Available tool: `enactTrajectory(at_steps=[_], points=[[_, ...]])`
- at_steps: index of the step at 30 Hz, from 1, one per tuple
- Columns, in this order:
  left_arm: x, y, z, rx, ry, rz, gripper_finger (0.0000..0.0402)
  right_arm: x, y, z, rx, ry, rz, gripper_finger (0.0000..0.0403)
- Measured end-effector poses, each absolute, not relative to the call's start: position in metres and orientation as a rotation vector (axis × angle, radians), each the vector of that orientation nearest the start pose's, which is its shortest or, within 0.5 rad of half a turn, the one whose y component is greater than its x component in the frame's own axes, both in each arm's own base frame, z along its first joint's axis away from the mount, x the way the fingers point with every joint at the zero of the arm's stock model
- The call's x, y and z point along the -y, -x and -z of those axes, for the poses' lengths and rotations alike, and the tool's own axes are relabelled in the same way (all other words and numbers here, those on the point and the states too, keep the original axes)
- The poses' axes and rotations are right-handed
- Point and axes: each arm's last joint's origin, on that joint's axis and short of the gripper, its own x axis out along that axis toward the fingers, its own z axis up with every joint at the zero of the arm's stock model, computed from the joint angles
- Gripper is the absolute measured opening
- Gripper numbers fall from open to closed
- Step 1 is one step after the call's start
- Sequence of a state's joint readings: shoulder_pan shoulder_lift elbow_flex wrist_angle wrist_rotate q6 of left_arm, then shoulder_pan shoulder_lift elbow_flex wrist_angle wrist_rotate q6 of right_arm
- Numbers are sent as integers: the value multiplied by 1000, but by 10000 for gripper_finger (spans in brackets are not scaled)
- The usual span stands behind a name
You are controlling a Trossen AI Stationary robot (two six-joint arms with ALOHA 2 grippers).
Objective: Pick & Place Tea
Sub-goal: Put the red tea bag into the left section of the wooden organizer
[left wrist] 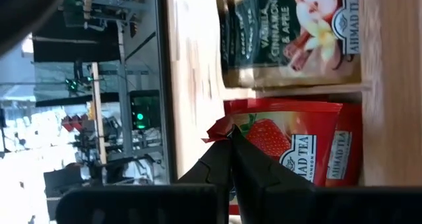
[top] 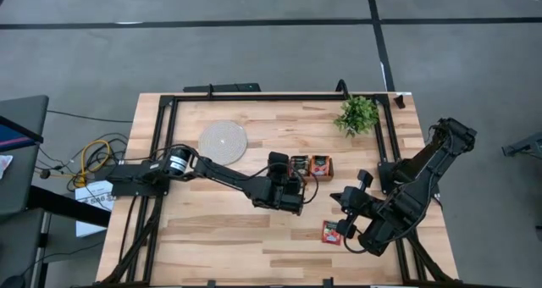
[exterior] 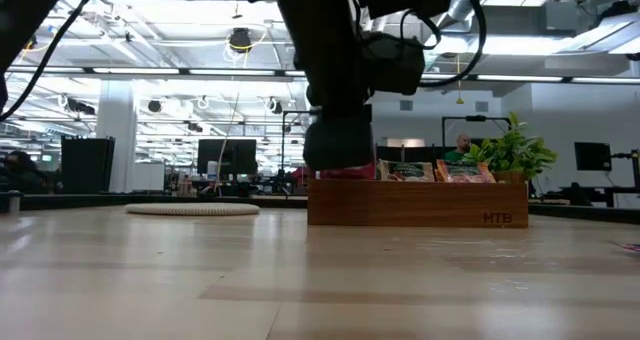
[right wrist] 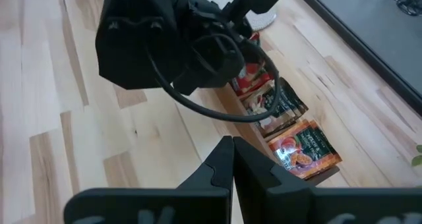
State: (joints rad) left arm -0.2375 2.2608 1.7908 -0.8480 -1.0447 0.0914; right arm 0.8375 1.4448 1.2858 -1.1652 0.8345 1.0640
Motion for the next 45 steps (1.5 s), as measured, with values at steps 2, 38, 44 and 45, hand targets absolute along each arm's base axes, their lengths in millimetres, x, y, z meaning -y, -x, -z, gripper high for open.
enactTrajectory(at_steps=[2,38,44,45], points=[[82,-447,-170,-1113,-866,-652,0,-178,-190,-301,-733,-12,429,0],[83,-447,-170,-1113,-796,-627,127,-179,-190,-301,-742,1,420,0],[90,-444,-194,-1085,-915,-678,158,-179,-189,-301,-749,-2,416,0],[92,-444,-202,-1081,-934,-690,159,-179,-189,-301,-759,-7,411,0]])
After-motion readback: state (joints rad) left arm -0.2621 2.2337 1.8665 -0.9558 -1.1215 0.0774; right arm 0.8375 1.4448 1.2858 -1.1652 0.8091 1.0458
